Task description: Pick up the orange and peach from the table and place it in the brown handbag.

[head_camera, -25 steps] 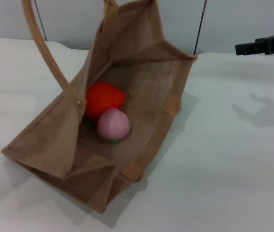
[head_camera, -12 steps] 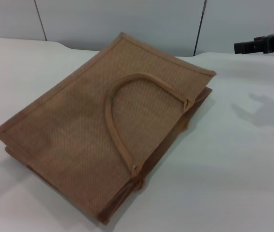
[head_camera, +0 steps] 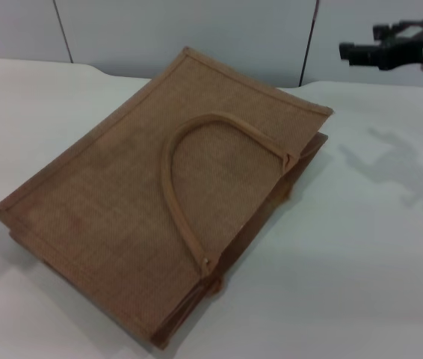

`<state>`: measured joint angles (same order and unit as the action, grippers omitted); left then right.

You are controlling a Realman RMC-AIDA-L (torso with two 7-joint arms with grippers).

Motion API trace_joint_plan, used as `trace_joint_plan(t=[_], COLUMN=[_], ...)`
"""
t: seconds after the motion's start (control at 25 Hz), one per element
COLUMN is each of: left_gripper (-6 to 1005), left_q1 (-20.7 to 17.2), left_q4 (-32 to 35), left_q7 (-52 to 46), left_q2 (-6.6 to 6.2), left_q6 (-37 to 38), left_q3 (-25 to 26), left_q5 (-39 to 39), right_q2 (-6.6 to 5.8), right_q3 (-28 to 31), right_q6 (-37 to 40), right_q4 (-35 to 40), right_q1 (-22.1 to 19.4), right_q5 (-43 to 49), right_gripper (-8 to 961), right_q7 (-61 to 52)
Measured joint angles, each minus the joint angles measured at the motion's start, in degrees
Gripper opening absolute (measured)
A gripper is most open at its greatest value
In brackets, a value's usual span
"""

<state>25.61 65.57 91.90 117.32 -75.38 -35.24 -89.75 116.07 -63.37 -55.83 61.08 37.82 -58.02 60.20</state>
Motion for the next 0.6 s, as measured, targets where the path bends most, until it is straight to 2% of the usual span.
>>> trace_joint_plan(t=[0.2, 0.24, 0.28, 0.32, 0.6], left_gripper=[878, 878, 878, 878, 878], left_q1=[0.19, 0.28, 0.38, 0.42, 1.17], left_q4=[-8.40, -9.97, -11.72, -13.37, -22.28], left_q7=[9.65, 11.24, 13.11, 15.21, 26.88], left_q2=[0.25, 0.25, 0.25, 0.25, 0.38], left_q6=[1.53, 1.97, 2.52, 2.97, 6.51], left_q3=[-0.01, -0.01, 0.00, -0.01, 0.00], left_q5=[-4.08, -4.93, -5.90, -6.84, -11.45], right_q2=[0.09, 0.10, 0.10, 0.12, 0.10], right_q3=[-11.06, -16.52, -16.52, -19.01, -38.31], right_q6=[17.19, 25.84, 25.84, 29.55, 62.28], right_q4=[3.69, 4.71, 4.71, 4.97, 3.80], right_q1=[-6.12, -8.04, -8.04, -8.66, -11.20], right_q5=[-8.89, -11.25, -11.25, -11.79, -11.96], right_gripper=[730, 730, 730, 730, 729], right_q7=[6.95, 9.14, 9.14, 9.91, 10.97])
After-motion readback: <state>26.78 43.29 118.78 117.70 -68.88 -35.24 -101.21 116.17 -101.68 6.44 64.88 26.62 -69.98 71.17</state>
